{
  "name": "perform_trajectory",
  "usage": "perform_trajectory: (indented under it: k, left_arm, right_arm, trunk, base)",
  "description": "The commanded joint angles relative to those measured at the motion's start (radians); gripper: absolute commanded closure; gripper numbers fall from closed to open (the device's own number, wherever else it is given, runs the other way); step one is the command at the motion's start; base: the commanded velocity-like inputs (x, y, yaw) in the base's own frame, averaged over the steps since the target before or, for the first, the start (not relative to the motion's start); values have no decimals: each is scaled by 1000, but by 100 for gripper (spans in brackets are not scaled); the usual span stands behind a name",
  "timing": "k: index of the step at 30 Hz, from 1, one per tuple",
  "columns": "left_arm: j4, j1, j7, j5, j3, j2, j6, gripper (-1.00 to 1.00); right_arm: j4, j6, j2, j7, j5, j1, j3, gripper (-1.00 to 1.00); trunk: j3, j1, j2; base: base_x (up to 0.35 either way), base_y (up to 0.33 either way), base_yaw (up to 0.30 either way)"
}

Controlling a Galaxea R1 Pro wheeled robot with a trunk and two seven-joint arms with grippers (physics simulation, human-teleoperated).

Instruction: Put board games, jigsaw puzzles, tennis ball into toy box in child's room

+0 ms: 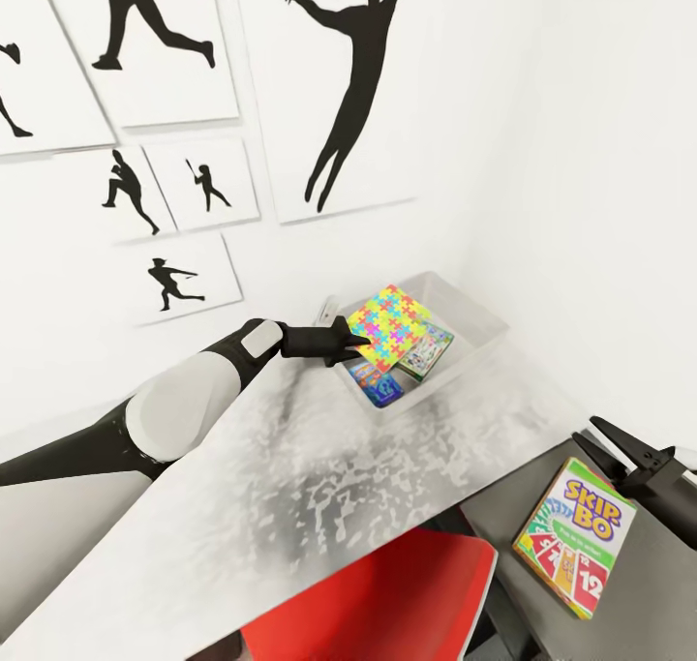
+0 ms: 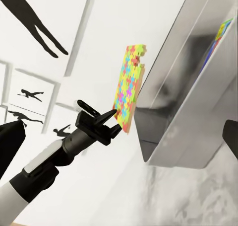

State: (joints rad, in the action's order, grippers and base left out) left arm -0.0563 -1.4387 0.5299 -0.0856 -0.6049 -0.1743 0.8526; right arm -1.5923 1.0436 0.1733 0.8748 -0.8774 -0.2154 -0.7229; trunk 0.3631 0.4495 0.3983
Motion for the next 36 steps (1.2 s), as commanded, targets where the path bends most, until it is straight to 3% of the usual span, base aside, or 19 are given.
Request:
perform_trajectory:
  k: [1, 36]
  left_arm:
    - [-2, 0, -1, -9, 5, 0, 7, 100]
    - [-1, 0, 2, -9, 5, 0, 3, 100]
  right_arm:
    - [0, 4, 0, 6, 4, -1, -1, -100]
    - [0, 4, 1, 5, 4, -2, -1, -100]
  trunk:
    - [2, 0, 2]
    - [10, 0, 2]
  base:
    - [0, 0, -36]
    - [0, 0, -11]
